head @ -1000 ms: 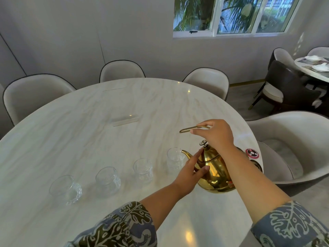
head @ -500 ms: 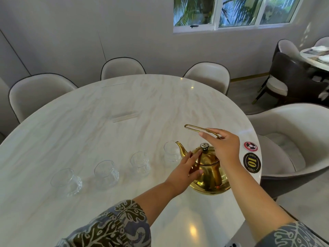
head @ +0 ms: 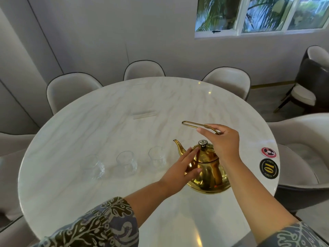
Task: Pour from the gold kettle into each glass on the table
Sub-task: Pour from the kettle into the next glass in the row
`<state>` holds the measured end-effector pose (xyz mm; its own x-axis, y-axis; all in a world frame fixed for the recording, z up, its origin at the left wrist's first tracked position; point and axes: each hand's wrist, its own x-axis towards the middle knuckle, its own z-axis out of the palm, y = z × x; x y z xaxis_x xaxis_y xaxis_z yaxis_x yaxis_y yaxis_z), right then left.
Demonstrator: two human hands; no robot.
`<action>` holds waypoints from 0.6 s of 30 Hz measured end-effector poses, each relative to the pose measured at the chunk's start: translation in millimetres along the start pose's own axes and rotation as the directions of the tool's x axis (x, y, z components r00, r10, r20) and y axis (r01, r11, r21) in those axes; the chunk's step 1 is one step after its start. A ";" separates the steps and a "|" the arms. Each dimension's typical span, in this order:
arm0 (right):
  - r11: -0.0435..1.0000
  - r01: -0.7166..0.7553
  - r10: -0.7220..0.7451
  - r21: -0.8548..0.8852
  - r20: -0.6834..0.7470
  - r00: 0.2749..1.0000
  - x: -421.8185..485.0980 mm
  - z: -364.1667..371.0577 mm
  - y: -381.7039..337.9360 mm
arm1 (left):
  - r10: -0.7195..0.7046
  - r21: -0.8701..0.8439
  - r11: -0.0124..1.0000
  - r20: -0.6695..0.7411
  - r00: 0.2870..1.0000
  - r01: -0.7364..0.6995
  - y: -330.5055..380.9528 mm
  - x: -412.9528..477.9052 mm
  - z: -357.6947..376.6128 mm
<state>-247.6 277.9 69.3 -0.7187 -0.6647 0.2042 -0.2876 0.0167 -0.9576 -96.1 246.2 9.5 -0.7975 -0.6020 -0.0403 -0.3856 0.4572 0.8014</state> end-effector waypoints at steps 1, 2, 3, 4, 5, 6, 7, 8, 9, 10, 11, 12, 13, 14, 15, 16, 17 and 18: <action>1.000 0.002 -0.002 -0.010 0.004 1.000 -1.4 4.4 -1.5 | 0.003 0.000 1.000 0.007 1.000 -0.003 -3.2 -4.0 -3.6; 1.000 0.002 -0.002 -0.017 0.006 1.000 -2.9 9.0 -2.9 | 0.005 0.000 1.000 0.014 1.000 -0.005 -6.5 -7.5 -7.4; 1.000 0.001 -0.001 -0.025 0.011 1.000 -4.4 13.8 -4.3 | 0.003 0.000 1.000 0.021 1.000 -0.003 -9.7 -10.7 -10.7; 0.999 0.001 -0.001 -0.038 0.020 1.000 -5.9 18.9 -5.6 | -0.002 -0.003 1.000 0.027 1.000 0.002 -12.9 -13.5 -14.0; 0.999 0.002 -0.001 -0.053 0.032 0.999 -7.3 24.4 -7.2 | -0.010 -0.009 1.000 0.029 1.000 0.010 -16.1 -16.0 -16.8; 0.998 0.004 -0.001 -0.069 0.043 0.999 -8.6 30.1 -8.8 | -0.017 -0.020 1.000 0.029 0.999 0.017 -19.8 -18.0 -19.2; 0.996 0.005 -0.001 -0.085 0.051 0.999 -9.3 35.6 -10.4 | -0.022 -0.037 0.999 0.027 0.999 0.023 -23.5 -19.8 -21.3; 0.994 0.008 -0.002 -0.106 0.057 0.998 -9.8 40.9 -11.8 | -0.025 -0.061 0.998 0.026 0.999 0.027 -27.2 -21.3 -23.3; 0.991 0.012 -0.004 -0.130 0.062 0.998 -10.0 46.1 -12.6 | -0.026 -0.082 0.996 0.027 0.999 0.028 -31.1 -22.7 -25.3; 0.988 0.016 -0.005 -0.152 0.068 0.998 -9.7 50.5 -13.0 | -0.026 -0.101 0.994 0.031 0.999 0.029 -34.8 -23.7 -26.8; 0.985 0.016 -0.004 -0.173 0.072 0.997 -9.2 54.7 -13.0 | -0.027 -0.122 0.992 0.035 0.999 0.031 -38.0 -24.6 -28.1; 0.981 0.016 -0.001 -0.193 0.078 0.997 -8.9 58.5 -13.5 | -0.029 -0.146 0.989 0.036 0.999 0.034 -40.7 -25.1 -29.6; 0.978 0.014 0.003 -0.210 0.083 0.997 -8.5 62.1 -14.1 | -0.034 -0.175 0.984 0.030 0.999 0.038 -42.6 -25.6 -30.3; 0.974 0.016 0.005 -0.227 0.090 0.996 -8.1 65.2 -14.9 | -0.041 -0.205 0.978 0.022 0.999 0.045 -44.5 -25.6 -30.9; 0.969 0.020 0.004 -0.247 0.096 0.995 -7.7 68.4 -16.2 | -0.050 -0.237 0.970 0.015 0.999 0.053 -45.8 -25.7 -31.1; 0.962 0.027 0.001 -0.271 0.104 0.995 -7.4 71.5 -17.5 | -0.060 -0.268 0.961 0.013 0.998 0.061 -47.0 -25.8 -31.1; 0.954 0.034 -0.001 -0.296 0.113 0.994 -7.2 74.4 -18.7 | -0.067 -0.302 0.951 0.013 0.998 0.068 -47.9 -26.2 -31.1; 0.946 0.040 -0.001 -0.321 0.122 0.993 -7.2 77.3 -20.0 | -0.076 -0.331 0.940 0.017 0.997 0.077 -48.8 -26.5 -30.9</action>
<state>-187.7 224.6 71.3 -0.6359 -0.7508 0.1784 -0.5040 0.2290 -0.8328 -41.8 219.7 -10.1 -0.7736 -0.6238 -0.1108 -0.2702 0.1666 0.9483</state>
